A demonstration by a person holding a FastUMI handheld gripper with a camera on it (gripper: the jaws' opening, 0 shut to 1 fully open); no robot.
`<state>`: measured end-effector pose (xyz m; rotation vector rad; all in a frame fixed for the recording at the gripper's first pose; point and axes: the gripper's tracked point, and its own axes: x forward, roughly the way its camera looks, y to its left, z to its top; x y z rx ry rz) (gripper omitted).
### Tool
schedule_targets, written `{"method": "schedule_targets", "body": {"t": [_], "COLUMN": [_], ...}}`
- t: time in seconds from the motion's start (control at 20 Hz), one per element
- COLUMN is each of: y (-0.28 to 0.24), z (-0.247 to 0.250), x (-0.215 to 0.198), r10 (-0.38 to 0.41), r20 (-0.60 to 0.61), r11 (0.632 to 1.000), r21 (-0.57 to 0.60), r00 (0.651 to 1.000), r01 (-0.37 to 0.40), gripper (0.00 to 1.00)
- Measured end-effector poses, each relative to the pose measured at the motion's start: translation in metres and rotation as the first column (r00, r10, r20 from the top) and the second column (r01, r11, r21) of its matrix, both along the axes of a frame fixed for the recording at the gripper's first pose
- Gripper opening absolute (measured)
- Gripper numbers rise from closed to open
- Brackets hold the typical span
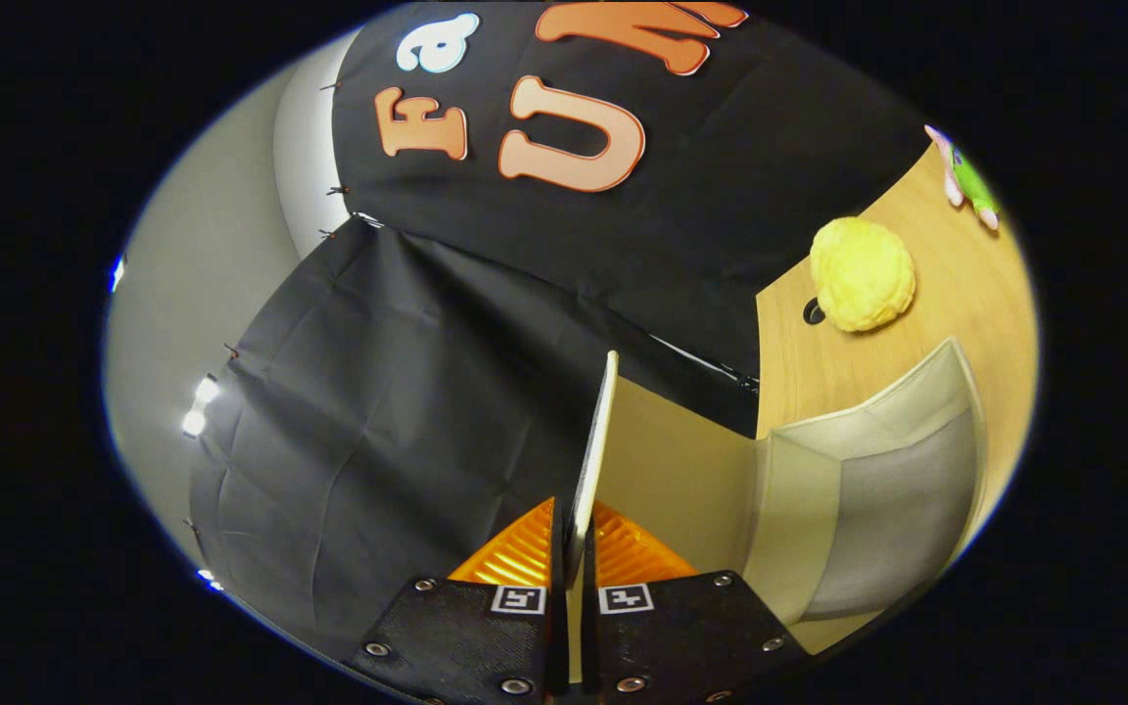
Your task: Open the storage box then place both shoes into the box .Put the left shoe in first, then the right shoe, with the right side of both shoes facing outward in a uniform manner.
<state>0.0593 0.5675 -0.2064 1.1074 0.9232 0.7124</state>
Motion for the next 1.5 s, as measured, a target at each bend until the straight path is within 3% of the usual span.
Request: {"method": "schedule_targets", "body": {"t": [0.2, 0.3, 0.55, 0.65, 0.85, 0.95, 1.1, 1.4, 1.5], "y": [0.042, 0.051, 0.051, 0.033, -0.026, -0.059, -0.117, -0.219, -0.251], "z": [0.000, 0.000, 0.005, 0.004, 0.007, 0.001, -0.021, -0.042, -0.054], "x": [0.001, -0.001, -0.007, -0.009, -0.010, -0.016, -0.021, -0.030, -0.035], "r10": [-0.019, -0.022, 0.007, 0.029, 0.025, 0.042, 0.081, 0.160, 0.170], "r20": [-0.010, 0.032, 0.086, 0.132, 0.266, 0.323, 0.386, 0.429, 0.415], "r11": [1.000, 0.999, 0.998, 0.992, 0.964, 0.936, 0.859, 0.711, 0.668], "r21": [-0.002, -0.025, -0.057, -0.123, -0.262, -0.344, -0.494, -0.675, -0.716], "r00": [1.000, 0.999, 0.996, 0.991, 0.964, 0.945, 0.919, 0.889, 0.894], "r01": [0.019, 0.023, -0.002, -0.013, 0.048, 0.076, 0.132, 0.198, 0.205], "gripper": [0.07, 0.18, 0.69, 0.81, 0.88, 0.94, 0.97, 0.97, 0.97]}}
